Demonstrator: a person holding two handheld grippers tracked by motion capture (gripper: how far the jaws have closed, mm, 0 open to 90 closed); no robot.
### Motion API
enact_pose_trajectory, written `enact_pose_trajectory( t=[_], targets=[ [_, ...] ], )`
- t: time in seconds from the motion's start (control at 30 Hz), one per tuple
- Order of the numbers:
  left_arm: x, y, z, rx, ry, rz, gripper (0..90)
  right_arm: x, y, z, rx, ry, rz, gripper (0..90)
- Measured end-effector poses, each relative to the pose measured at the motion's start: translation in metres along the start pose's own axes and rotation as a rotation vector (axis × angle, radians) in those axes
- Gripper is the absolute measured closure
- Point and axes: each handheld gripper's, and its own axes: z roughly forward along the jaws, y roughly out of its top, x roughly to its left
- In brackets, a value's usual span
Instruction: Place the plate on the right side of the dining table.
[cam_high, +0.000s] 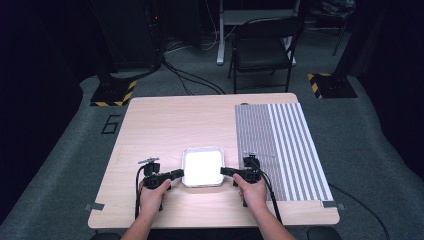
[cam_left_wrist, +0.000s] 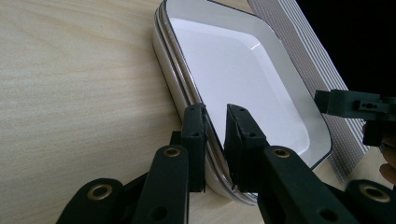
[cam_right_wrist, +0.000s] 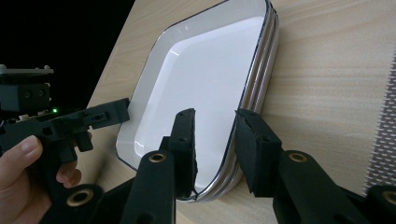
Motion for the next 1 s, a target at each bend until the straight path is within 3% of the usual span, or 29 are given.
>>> enact_pose_trajectory(
  t=[0.2, 0.5, 1.0],
  targets=[
    [-0.0006, -0.0006, 0.0007, 0.001, -0.016, -0.012, 78.2, 0.0012, -0.0015, 0.0013, 0.009, 0.022, 0.021, 70.3],
    [-0.0006, -0.001, 0.0005, 0.002, -0.02, -0.012, 78.8, 0.0045, -0.0025, 0.0004, -0.003, -0.025, -0.018, 74.9],
    [-0.0041, -0.0006, -0.0034, -0.025, -0.023, -0.008, 79.7, 0.0034, -0.0031, -0.001, 0.003, -0.04, 0.011, 82.6]
  ],
)
